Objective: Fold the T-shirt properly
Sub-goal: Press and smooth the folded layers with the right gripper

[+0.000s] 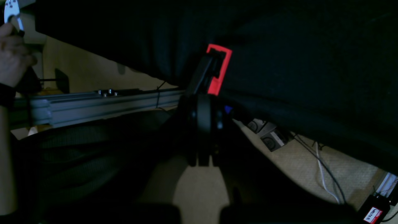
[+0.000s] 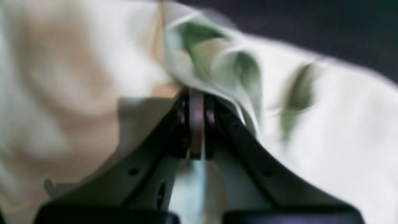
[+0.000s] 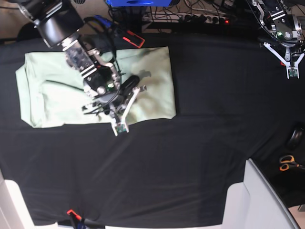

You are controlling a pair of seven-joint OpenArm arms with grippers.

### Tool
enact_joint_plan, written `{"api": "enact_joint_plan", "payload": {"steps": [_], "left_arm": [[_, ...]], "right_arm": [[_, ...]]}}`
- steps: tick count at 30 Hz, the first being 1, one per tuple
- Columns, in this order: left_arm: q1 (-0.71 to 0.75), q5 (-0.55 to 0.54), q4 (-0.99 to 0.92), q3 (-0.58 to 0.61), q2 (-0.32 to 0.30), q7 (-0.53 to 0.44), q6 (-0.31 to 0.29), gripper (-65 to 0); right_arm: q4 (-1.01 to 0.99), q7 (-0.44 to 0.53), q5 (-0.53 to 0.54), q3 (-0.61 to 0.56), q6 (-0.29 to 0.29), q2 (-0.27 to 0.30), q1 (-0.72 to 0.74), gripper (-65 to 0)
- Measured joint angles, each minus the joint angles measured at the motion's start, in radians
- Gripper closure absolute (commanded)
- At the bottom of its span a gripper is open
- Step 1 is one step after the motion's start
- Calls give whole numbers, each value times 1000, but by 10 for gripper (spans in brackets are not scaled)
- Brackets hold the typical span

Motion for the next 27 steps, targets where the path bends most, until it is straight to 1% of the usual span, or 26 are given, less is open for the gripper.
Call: {"api": "enact_joint_plan", "payload": {"steps": [2, 4, 7, 9, 12, 14, 15, 17, 18, 20, 22, 24, 26, 27], "left_arm": [[0, 0, 0, 0, 1, 0, 0, 0], [0, 0, 0, 0, 1, 0, 0, 0], [-1, -4, 0, 0, 1, 0, 0, 0], [-12, -3, -2, 14, 5, 1, 2, 0], [-23, -7, -27, 77, 3, -1, 3, 0], [-21, -15, -38, 121, 6, -1, 0, 0], [-19, -34, -42, 140, 9, -1, 0, 0], [-14, -143, -48, 165, 8, 2, 0, 0], [-13, -211, -48, 167, 8, 2, 0, 0], [-13, -343, -47, 168, 3, 4, 1, 0], [-13, -421, -47, 170, 0, 4, 0, 0], [-16, -443, -47, 169, -6, 4, 0, 0], [-19, -419, -47, 165, -14, 4, 4, 0], [-26, -399, -50, 162, -15, 4, 4, 0]], "right_arm": [[-18, 1, 0, 1, 3, 6, 18, 0], [-44, 3, 2, 1, 18, 10, 33, 0], [-93, 5, 1, 0, 19, 11, 55, 0], [-84, 4, -2, 0, 15, 16, 58, 0], [35, -9, 4, 2, 8, 55, 41, 0], [139, -11, 3, 85, -40, 65, 4, 0], [196, -32, 1, 152, -67, 65, -24, 0], [298, -58, -12, 257, -74, 86, -93, 0], [332, -60, -29, 280, -89, 92, -130, 0], [372, -75, -13, 288, -79, 90, -202, 0], [370, -79, 4, 284, -72, 75, -251, 0], [371, -61, 5, 282, -64, 63, -303, 0], [387, 0, 0, 296, -67, 52, -375, -1], [397, 33, 0, 315, -72, 37, -415, -22]]}}
